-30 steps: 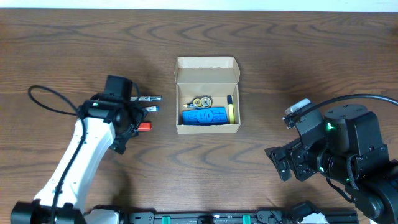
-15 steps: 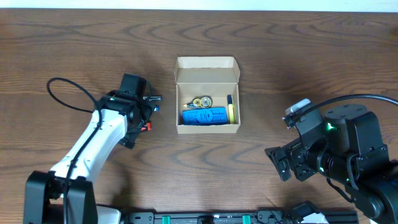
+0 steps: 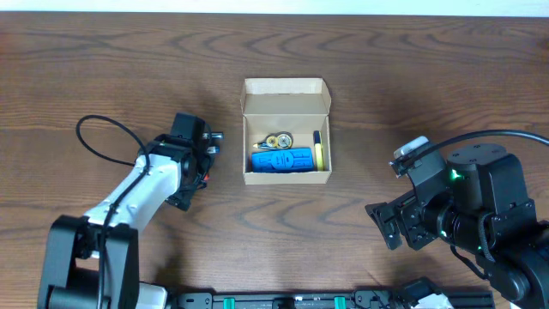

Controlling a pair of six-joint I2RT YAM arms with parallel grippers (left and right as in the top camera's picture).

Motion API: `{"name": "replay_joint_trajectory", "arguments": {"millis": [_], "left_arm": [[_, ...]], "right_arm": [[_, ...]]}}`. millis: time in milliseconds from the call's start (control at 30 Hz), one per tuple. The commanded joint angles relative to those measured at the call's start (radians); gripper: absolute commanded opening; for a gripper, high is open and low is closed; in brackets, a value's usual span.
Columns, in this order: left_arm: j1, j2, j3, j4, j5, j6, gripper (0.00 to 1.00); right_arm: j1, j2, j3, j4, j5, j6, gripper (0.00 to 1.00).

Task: Pack container
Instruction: 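Move the left gripper to the red stapler and grasp it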

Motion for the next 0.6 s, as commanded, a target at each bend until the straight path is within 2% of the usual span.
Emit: {"name": "replay_joint_trajectory", "arguments": {"millis": [0,100,567], "left_arm": [[-0.002,0.038,-0.007,0.003,0.005,-0.005,0.88],[-0.002,0.059,-0.007,0.014,0.02,-0.005,0.84],[-0.002,0.074,-0.007,0.018,0.007,-0.007,0.39]], "right_arm": [[-0.01,-0.002,0.003,-0.001,0.002,0.012,0.99],[-0.01,-0.002,0.003,-0.001,0.002,0.012,0.99],[-0.01,-0.002,0.003,0.0,0.002,0.012,0.99]]}}
